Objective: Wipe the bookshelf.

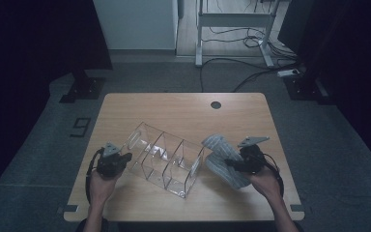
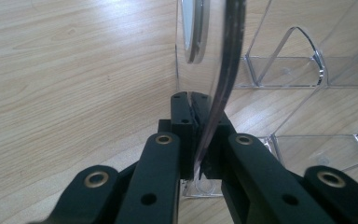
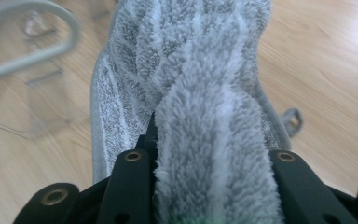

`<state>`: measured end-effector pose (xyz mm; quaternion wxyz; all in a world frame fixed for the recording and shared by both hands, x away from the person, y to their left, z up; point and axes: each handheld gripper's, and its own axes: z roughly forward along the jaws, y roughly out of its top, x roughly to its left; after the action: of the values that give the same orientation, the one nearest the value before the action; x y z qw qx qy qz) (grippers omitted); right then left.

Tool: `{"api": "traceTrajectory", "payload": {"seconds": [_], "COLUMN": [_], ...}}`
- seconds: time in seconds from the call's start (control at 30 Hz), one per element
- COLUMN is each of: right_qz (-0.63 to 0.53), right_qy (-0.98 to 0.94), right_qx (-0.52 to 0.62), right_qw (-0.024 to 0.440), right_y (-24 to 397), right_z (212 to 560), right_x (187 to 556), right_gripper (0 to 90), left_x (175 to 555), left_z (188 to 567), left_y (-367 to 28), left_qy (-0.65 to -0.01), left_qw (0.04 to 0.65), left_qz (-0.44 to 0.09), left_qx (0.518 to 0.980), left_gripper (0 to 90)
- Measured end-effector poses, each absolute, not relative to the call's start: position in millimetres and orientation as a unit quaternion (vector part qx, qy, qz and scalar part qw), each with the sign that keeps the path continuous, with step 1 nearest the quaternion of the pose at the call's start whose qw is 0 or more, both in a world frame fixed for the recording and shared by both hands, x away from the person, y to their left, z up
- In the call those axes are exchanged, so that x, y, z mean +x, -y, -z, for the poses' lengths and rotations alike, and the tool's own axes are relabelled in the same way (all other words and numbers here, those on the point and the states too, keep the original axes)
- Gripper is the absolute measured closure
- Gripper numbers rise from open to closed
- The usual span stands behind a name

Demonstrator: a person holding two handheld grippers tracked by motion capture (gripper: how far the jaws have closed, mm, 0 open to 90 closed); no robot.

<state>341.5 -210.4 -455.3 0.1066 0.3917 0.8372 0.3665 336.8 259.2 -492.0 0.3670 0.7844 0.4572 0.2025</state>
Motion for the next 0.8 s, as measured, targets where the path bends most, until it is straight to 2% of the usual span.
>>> {"api": "traceTrajectory", "payload": {"seconds": [0.43, 0.8], "right_qz": [-0.365, -0.369], "right_qy": [-0.860, -0.867], "right_qx": [0.339, 0.313], "right_qw": [0.117, 0.117], "right_y": [162, 140], "right_z": [449, 448], "right_x": [353, 353], "right_gripper": [64.2, 65.4], "left_x": [337, 338], "left_z": [490, 488], "left_y": [-256, -249], "left_qy": [-0.453, -0.459], "left_qw": [0.352, 0.327], "left_qz": [-0.210, -0.225], "left_qx": [0.792, 0.795], "left_gripper": [86.8, 87.0]}}
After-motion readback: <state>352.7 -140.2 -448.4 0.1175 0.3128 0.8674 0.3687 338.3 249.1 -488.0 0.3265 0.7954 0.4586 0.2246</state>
